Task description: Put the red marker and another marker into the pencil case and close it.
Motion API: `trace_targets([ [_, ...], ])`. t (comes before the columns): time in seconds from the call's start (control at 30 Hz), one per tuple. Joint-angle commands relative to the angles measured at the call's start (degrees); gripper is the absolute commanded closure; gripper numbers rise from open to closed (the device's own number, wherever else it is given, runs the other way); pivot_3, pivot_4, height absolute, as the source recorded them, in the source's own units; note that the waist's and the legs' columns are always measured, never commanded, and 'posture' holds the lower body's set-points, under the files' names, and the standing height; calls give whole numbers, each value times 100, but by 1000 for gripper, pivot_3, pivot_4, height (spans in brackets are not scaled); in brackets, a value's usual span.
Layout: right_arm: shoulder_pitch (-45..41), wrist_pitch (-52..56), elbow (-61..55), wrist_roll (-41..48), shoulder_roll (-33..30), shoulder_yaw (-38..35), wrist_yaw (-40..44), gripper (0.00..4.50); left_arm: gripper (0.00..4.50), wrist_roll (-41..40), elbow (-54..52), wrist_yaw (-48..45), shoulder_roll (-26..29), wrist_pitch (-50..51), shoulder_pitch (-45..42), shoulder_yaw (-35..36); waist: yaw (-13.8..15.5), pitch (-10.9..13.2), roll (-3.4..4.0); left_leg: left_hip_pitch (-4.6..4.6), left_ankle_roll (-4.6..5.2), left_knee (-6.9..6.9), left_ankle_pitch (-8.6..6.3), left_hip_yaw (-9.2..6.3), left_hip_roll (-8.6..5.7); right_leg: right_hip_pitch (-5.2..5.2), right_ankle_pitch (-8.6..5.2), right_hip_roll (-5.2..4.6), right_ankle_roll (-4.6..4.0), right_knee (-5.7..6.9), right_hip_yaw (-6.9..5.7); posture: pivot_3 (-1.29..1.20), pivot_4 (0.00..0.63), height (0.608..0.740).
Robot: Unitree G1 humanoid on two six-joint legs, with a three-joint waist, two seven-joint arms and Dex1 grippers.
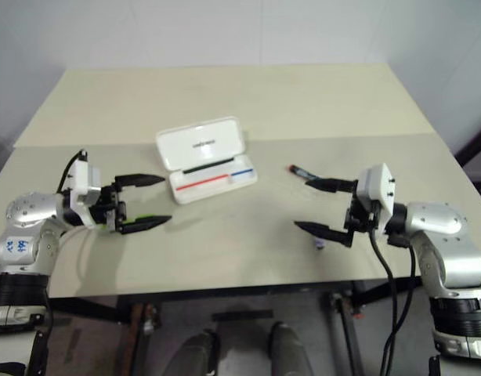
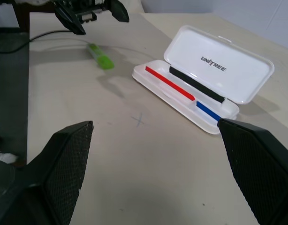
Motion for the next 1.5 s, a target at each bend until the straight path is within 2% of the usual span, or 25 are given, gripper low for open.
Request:
trace_targets([
  [0.03,-225,-110,-33,-10,38,79,-6,0,35,88,15,119,-9,-221,-199,107,9,0,0,0,-1,0,0,-2,1,0,0,1,0,1,-1,0,150,740],
  [0.33,-253,47,-228,84,65,207,-67,0,35,286,224,297,-280,-531,-234,-2,22,0,0,-8,0,1,0,-3,-3,0,1,-5,2,-8,-3,0,150,740],
  [0.43,-349,22,-226,77,135,283,-93,0,618,454,330,524,-321,-528,-338,-31,17,0,0,-6,0,1,0,-3,-3,0,1,-4,2,-7,-3,0,150,740],
  [0.6,-429,3,-365,16,382,487,-278,0,2343,814,645,735,-419,-643,-515,-227,9,0,0,-1,-2,2,1,-2,-2,-1,1,0,2,3,-1,0,150,740],
  [0.93,-496,353,-1033,148,386,554,-498,0,2343,2118,2243,1475,-920,-819,-1797,-1145,141,0,-1,-13,1,19,-1,-7,-8,0,5,0,9,-2,-5,0,150,740],
  [1.13,-482,471,-1252,172,417,575,-630,0,2343,2373,2669,1147,-1070,-675,-2106,-1504,133,0,-1,-17,2,19,-3,-4,-6,-3,5,3,8,-3,-5,0,150,740],
  [1.27,-429,573,-1493,233,439,573,-753,0,2343,2781,3255,1291,-1089,-779,-2419,-1761,149,0,-1,-17,2,24,-3,-7,-6,-3,4,6,8,0,-7,0,150,740],
  [1.5,-273,639,-1745,287,469,520,-969,0,2343,2966,3819,1500,-1198,-1064,-2745,-1753,149,0,-1,-28,8,54,-8,-7,-6,-1,7,4,13,3,-6,0,150,740],
])
